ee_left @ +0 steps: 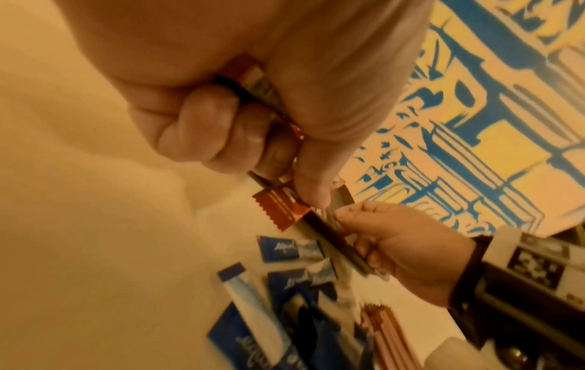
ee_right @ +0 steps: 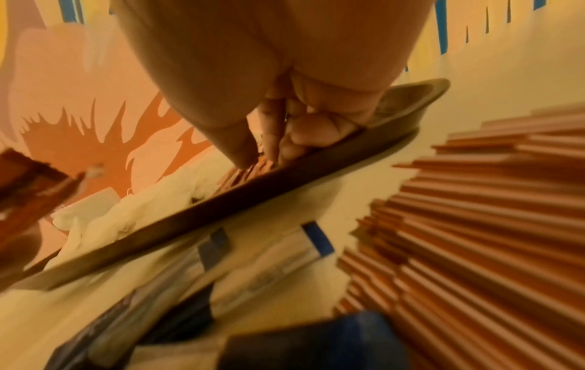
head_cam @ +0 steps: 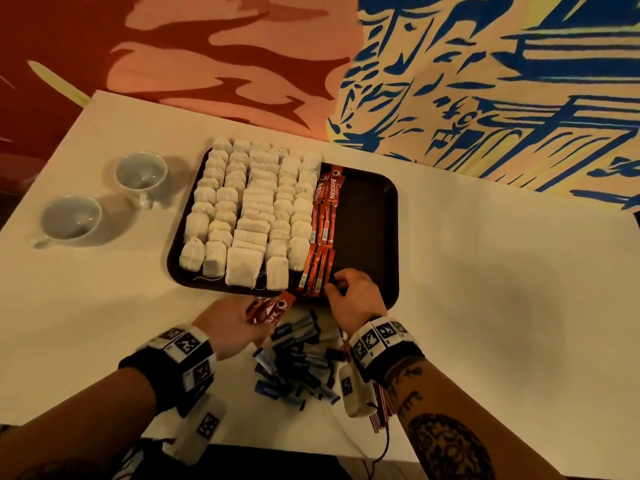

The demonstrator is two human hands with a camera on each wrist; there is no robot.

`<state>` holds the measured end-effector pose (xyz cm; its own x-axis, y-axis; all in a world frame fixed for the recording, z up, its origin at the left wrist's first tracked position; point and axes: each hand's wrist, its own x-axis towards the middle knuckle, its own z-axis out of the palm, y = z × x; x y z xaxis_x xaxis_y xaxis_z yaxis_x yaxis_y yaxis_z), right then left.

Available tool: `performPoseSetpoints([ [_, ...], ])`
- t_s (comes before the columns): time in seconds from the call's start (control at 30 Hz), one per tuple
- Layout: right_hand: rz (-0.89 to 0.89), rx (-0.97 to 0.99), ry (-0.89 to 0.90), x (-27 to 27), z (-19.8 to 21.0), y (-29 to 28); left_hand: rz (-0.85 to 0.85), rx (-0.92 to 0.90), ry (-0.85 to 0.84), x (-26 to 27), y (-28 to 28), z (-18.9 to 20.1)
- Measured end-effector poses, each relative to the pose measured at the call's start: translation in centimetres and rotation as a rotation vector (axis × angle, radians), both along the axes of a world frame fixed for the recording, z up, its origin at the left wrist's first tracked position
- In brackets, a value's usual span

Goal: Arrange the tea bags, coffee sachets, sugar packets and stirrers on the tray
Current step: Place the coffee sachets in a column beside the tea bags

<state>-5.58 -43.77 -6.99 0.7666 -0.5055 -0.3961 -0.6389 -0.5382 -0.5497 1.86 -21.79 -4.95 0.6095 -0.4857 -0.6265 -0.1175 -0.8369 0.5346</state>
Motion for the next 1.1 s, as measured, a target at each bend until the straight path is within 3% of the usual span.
performPoseSetpoints([
  [0.13, -0.041, 0.043, -0.088, 0.9, 0.8, 0.3, 0.12, -0.162, 0.04, 1.3, 0.4, 1.1],
  [0.27, 0.051, 0.349, -0.209, 0.5, 2.4, 2.3, 0.148, -0.266, 0.061, 1.4, -0.7, 2.2],
  [0.37, 0.091, 0.432, -0.317, 0.8, 3.6, 3.6, 0.157, -0.358, 0.046, 1.6, -2.0, 2.7],
  [0.53, -0.071, 0.49, -0.409, 2.3, 4.1, 3.2, 0.331, -0.42, -0.059, 2.0, -3.8, 2.9],
  [0.7, -0.07, 0.433, -0.349, 2.7, 3.8, 1.6, 0.339, -0.359, -0.085, 2.3, -4.5, 2.2],
  [0.83, -0.218, 0.25, -0.261, 3.2, 1.8, -2.2, 0.506, -0.314, -0.063, 3.0, -4.0, 1.6],
  [1.0, -0.197, 0.173, -0.121, 4.1, 0.5, -4.2, 0.764, -0.5, 0.14, 4.0, -3.0, 0.9],
  [1.1, -0.118, 0.149, 0.034, 4.8, -0.5, -3.9, 0.753, -0.57, 0.184, 4.0, -3.2, 1.6],
])
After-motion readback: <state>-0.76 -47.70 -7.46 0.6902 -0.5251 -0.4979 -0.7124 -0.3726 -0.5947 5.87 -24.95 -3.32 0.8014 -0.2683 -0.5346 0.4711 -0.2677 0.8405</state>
